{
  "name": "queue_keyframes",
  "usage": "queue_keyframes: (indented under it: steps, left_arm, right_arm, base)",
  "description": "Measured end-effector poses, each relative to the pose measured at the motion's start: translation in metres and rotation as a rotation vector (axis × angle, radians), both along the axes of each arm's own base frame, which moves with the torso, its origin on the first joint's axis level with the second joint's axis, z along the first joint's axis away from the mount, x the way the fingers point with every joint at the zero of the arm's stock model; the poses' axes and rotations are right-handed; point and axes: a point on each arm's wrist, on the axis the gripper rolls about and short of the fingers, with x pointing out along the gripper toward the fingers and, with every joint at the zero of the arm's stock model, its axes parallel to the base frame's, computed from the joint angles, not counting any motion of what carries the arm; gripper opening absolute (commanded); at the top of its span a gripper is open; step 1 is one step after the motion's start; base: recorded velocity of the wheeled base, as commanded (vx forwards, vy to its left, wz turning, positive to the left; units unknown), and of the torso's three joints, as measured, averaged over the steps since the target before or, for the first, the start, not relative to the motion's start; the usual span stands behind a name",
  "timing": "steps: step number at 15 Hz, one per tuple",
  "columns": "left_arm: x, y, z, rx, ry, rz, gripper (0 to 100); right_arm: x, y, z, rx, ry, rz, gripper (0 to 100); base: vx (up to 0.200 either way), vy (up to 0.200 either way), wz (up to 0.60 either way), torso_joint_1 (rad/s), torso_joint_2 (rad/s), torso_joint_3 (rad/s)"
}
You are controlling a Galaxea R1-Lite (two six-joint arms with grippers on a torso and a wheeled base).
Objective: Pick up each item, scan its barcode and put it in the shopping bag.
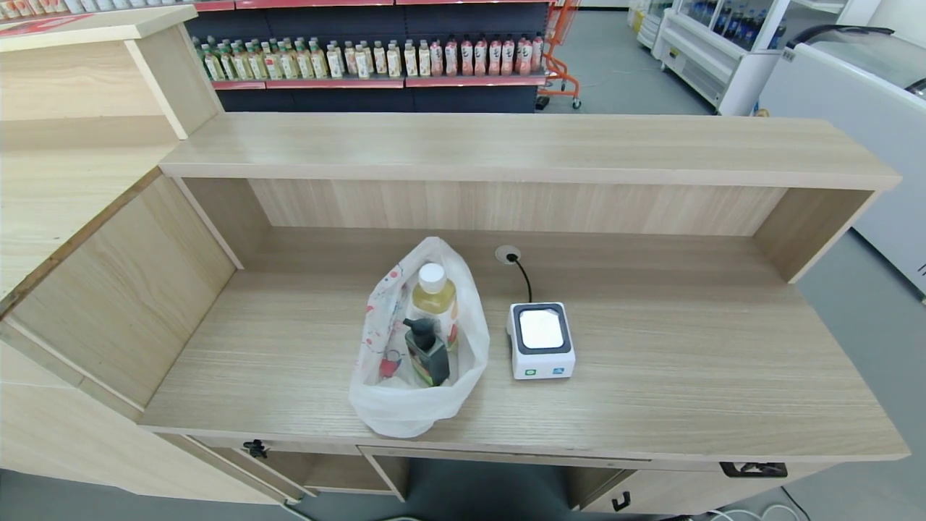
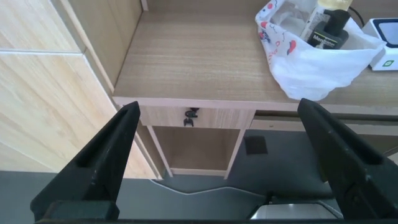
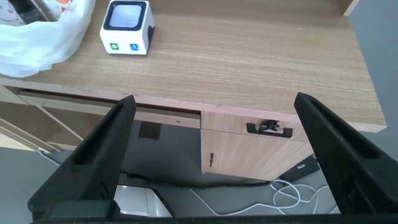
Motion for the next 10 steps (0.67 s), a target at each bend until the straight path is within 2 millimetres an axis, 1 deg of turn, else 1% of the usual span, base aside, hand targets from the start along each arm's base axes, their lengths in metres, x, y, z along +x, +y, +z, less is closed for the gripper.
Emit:
queue_keyframes:
  steps: [1,6,10]
  left_arm:
    - [0.0000,0.0000,0.0000,0.000,0.000,-0.001,100]
    - [0.0000,0.0001,-0.0001,-0.007,0.001,-0.002,100]
    - [0.0000,0.0000,0.0000,-0.004,0.000,-0.003,100]
  right_arm:
    - [0.0000,0.0000,0.0000,0.000,0.000,-0.001,100]
    - [0.0001,0.0001,-0.0001,0.000,0.001,-0.003,100]
    - [0.0001,0.0001,0.0000,0.000,0.001,-0.002,100]
  base:
    - [0.000,-0.200,0.00,-0.007,0.00,0.002]
    - [0.000,0.000,0.00,0.000,0.00,0.000]
    - [0.200,0.000,0.00,-0.001,0.00,-0.001]
